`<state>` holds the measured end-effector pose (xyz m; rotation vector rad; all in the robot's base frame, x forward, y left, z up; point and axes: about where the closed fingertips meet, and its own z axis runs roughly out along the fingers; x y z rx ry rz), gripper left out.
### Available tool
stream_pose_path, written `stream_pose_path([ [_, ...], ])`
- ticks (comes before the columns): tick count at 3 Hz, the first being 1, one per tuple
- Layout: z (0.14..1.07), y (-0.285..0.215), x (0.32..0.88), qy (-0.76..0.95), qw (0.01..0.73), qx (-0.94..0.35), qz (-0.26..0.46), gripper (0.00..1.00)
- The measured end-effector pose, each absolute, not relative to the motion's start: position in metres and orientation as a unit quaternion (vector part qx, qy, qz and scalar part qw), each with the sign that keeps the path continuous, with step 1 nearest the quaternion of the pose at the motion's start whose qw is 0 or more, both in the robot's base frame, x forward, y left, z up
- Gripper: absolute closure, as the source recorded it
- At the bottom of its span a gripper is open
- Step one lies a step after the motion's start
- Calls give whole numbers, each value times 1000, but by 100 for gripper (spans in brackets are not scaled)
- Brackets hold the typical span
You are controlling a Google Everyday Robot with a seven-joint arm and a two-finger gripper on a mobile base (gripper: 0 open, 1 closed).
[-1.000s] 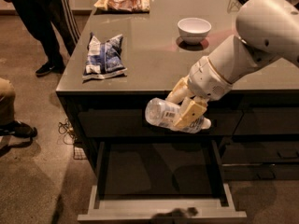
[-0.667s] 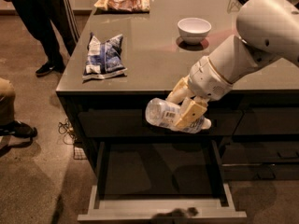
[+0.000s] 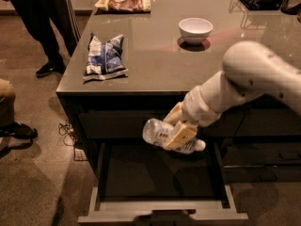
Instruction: Place blue plastic bottle into middle drawer
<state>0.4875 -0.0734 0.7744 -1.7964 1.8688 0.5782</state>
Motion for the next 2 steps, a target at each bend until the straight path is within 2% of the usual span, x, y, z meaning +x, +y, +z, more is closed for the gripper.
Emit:
stream_pose_path([
  [2, 672, -67, 483, 752, 236, -572, 227, 100],
])
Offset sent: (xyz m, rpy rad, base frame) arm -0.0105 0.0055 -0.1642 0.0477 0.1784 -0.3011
